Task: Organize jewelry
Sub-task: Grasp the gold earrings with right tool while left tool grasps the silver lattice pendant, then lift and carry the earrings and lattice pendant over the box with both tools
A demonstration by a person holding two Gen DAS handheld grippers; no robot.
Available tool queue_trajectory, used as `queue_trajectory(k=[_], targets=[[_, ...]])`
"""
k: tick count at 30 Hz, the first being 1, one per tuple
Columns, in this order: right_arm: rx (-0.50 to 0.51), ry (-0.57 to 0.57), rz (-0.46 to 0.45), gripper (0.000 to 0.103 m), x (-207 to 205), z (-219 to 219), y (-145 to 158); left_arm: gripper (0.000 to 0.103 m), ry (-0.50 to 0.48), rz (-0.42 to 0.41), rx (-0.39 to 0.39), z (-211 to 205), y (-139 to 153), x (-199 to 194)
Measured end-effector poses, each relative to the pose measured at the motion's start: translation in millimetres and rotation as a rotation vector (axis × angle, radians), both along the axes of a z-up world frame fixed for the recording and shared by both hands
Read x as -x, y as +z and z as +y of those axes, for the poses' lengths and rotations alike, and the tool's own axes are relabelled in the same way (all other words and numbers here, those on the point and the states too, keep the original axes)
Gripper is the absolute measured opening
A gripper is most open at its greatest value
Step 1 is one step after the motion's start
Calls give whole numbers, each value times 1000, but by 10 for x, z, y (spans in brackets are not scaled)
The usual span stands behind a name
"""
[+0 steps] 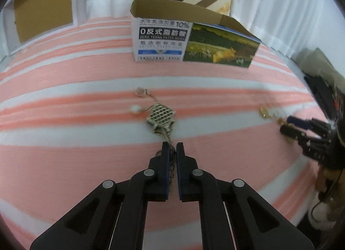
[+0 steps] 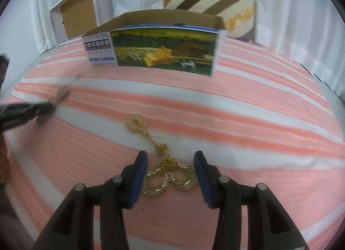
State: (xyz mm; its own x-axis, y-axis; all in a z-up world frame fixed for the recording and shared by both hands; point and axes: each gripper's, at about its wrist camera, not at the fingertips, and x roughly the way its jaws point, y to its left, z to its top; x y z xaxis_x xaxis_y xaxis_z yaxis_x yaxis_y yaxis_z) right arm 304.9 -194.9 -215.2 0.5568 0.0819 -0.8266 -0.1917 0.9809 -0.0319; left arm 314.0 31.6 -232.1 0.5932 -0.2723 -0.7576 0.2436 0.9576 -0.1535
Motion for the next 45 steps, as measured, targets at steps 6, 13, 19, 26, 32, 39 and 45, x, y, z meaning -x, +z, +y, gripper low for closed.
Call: queue_trajectory(k=[6,13,19,26,32,39,45], targets=[[-64,19,-7,70,202,-175,31,88,17,-64,-27,30,133,219],[-116,-25,-3,70,219,-331,72,88,55,-12,-62,44,56,-58],[-74,55,-3,70,-23,-105,62,88,50,25,-109,-111,-42,-324],[-34,91,26,9,-207,49,3,33,4,-11,-62,-131,17,-311],[-148,38,-16,9,-13,-109,313,31,28,-52,74,128,299,-74],[-221,28,-56,9,144,-235,682,31,54,-103,151,300,775,114],[-288,34,-89,9,100,-277,980,31,60,-141,190,299,1166,103]])
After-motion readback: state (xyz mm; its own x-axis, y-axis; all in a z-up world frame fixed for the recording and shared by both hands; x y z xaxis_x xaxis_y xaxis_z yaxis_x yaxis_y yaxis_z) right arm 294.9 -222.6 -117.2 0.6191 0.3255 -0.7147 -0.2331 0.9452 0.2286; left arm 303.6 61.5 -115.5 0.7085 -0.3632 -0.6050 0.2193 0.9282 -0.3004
